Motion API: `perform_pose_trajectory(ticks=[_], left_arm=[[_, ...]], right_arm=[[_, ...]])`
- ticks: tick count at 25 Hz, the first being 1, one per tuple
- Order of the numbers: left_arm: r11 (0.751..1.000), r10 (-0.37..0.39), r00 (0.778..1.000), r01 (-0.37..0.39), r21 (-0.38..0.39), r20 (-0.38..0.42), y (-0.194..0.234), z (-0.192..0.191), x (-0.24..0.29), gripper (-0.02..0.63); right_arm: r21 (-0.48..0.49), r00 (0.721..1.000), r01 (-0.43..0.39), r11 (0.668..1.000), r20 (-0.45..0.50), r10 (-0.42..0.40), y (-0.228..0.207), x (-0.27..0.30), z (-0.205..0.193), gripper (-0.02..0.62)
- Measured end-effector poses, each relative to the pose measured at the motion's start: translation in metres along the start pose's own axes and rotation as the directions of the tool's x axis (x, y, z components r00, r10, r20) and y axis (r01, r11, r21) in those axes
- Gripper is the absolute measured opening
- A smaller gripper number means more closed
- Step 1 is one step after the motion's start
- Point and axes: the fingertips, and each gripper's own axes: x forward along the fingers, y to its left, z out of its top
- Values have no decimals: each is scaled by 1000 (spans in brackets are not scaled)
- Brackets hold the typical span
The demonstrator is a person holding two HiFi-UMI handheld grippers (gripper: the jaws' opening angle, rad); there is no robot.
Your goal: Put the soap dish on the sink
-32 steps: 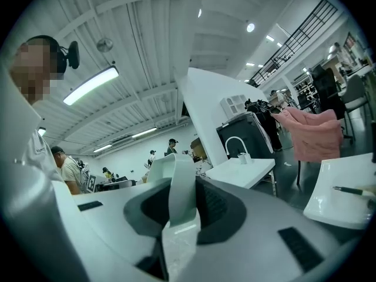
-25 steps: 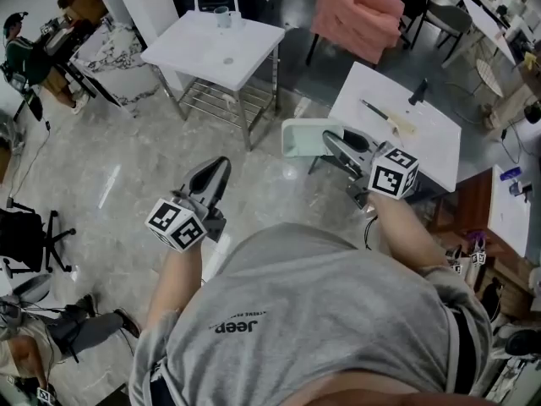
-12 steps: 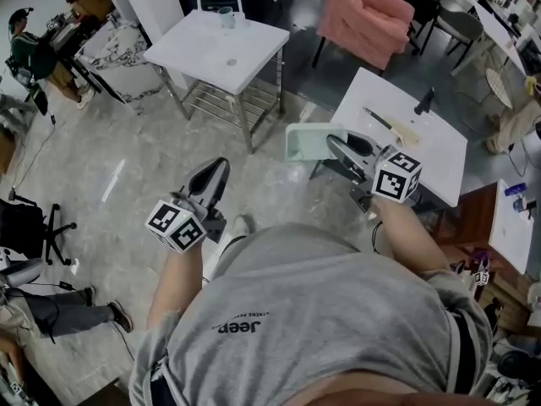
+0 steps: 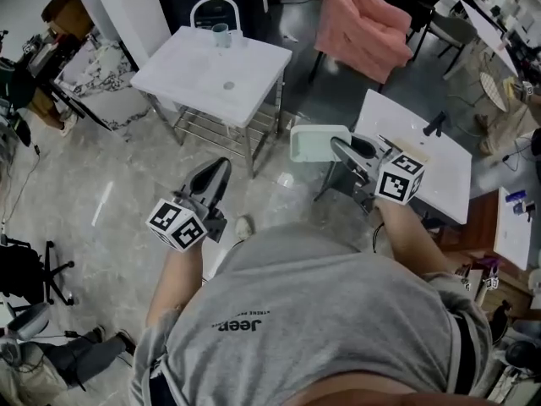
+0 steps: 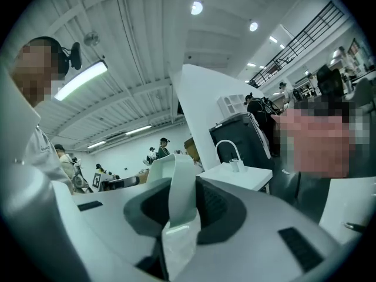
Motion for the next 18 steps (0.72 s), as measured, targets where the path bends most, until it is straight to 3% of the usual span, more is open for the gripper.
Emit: perform_pose_trajectory(ticks=[10,18], left_arm=[[993,-120,991,120,11,-66,181,88,54,21],[992,-126,989,124,-25,-80,260,94,91,21]], right_arm=[[28,994,110,994,17,-110,-49,174,61,137],[43,989,149,988,-23,-148,-105,242,75,137]])
